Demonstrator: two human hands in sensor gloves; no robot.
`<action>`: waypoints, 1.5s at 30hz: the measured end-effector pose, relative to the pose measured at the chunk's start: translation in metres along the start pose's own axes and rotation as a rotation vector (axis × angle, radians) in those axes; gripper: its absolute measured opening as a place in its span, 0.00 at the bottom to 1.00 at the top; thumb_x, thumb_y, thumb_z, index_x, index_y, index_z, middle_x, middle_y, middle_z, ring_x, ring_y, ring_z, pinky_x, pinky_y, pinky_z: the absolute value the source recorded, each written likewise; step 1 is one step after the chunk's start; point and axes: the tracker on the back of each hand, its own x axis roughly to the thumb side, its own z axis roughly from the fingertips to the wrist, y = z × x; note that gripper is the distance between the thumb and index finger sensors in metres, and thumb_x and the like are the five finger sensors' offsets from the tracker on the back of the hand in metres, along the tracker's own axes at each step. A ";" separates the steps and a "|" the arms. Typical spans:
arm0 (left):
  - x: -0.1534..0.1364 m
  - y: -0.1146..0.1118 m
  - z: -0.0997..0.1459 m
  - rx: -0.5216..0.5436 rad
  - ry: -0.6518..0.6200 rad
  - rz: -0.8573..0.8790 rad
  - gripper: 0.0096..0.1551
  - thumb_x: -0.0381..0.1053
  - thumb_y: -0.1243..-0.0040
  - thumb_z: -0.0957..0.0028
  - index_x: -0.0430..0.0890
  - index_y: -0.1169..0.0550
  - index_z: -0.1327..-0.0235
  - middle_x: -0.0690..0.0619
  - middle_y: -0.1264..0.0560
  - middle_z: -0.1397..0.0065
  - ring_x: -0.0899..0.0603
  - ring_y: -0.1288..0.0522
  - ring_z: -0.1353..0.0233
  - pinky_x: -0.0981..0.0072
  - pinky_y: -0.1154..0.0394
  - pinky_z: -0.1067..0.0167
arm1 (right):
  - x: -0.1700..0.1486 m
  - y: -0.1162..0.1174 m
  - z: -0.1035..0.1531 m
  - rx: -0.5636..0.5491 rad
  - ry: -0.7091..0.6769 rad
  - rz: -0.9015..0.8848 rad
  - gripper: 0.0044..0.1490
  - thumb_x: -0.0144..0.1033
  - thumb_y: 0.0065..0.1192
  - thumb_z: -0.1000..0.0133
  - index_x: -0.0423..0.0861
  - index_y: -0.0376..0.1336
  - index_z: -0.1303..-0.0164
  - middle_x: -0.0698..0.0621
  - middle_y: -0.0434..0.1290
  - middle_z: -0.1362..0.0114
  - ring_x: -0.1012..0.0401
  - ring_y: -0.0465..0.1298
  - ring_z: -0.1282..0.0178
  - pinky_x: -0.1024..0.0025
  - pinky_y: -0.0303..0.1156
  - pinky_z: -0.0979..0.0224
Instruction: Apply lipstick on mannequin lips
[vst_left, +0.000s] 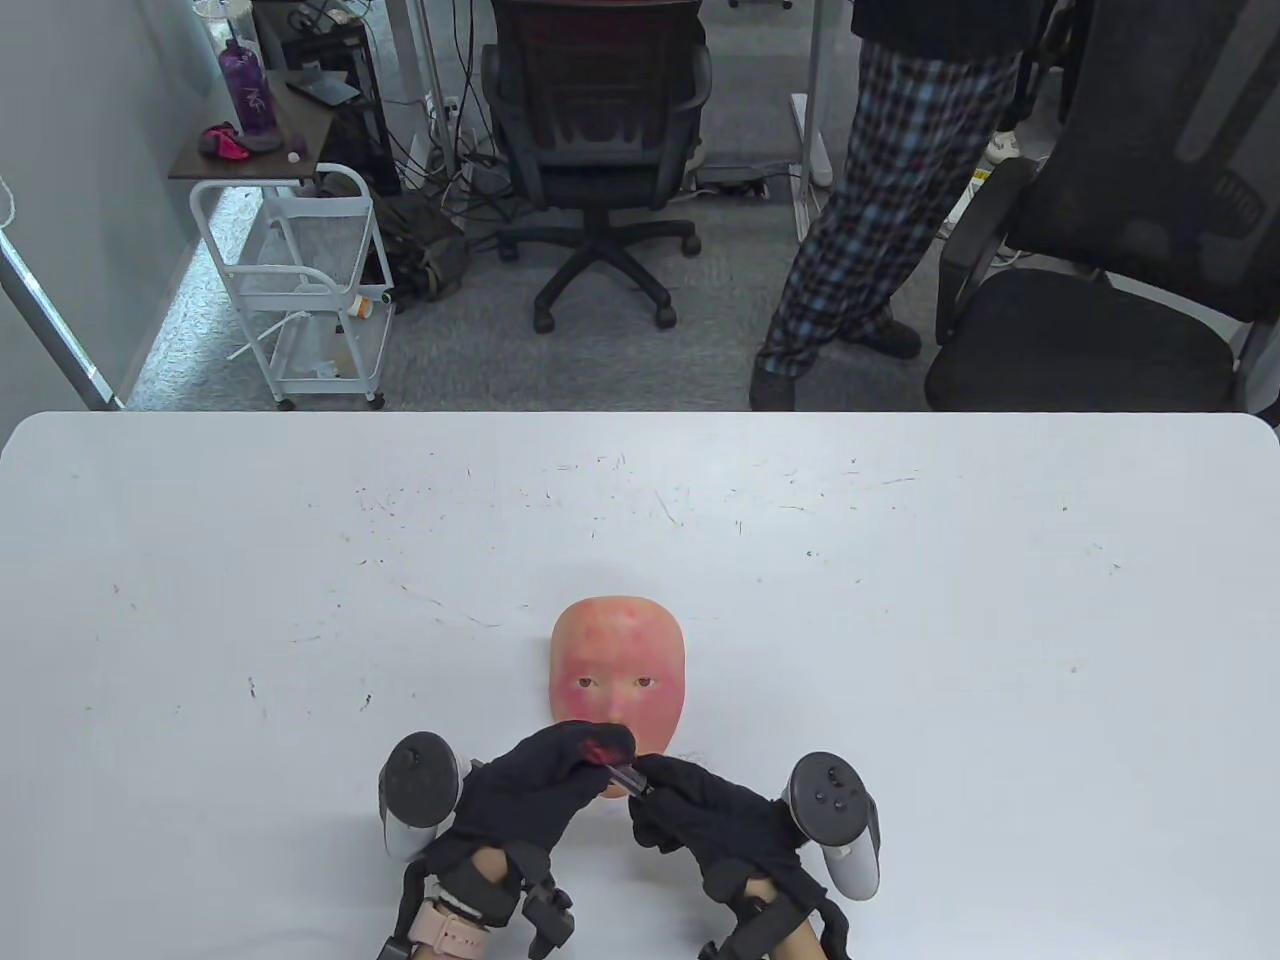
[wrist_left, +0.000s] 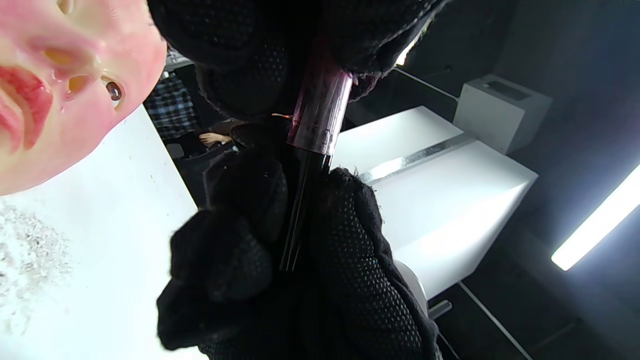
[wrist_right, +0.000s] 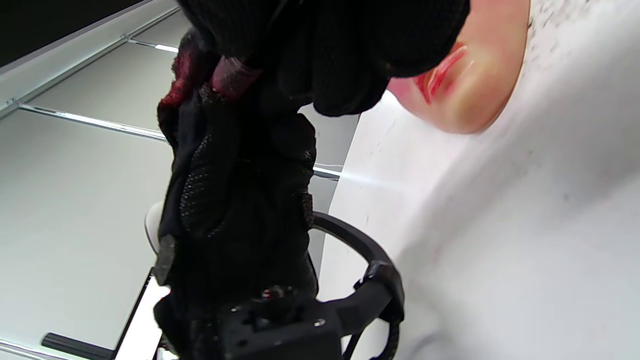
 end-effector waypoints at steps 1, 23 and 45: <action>0.000 0.000 0.000 -0.002 -0.004 -0.003 0.26 0.47 0.39 0.49 0.52 0.20 0.35 0.44 0.20 0.33 0.38 0.21 0.41 0.56 0.23 0.50 | -0.001 0.000 0.000 0.010 0.003 -0.013 0.31 0.37 0.63 0.49 0.37 0.70 0.37 0.38 0.80 0.45 0.49 0.82 0.54 0.55 0.78 0.50; 0.035 -0.072 -0.095 -0.116 0.158 -0.755 0.26 0.47 0.39 0.46 0.52 0.22 0.32 0.42 0.23 0.30 0.37 0.23 0.39 0.54 0.25 0.47 | 0.011 -0.050 0.038 -0.695 0.149 0.767 0.26 0.38 0.63 0.48 0.44 0.71 0.40 0.42 0.79 0.43 0.47 0.79 0.49 0.51 0.72 0.43; 0.008 -0.101 -0.126 -0.232 0.237 -0.893 0.30 0.46 0.40 0.46 0.52 0.25 0.27 0.42 0.26 0.25 0.36 0.25 0.35 0.52 0.26 0.45 | -0.003 -0.064 0.038 -0.682 0.207 0.743 0.25 0.37 0.64 0.48 0.45 0.71 0.41 0.43 0.79 0.43 0.48 0.79 0.49 0.52 0.72 0.43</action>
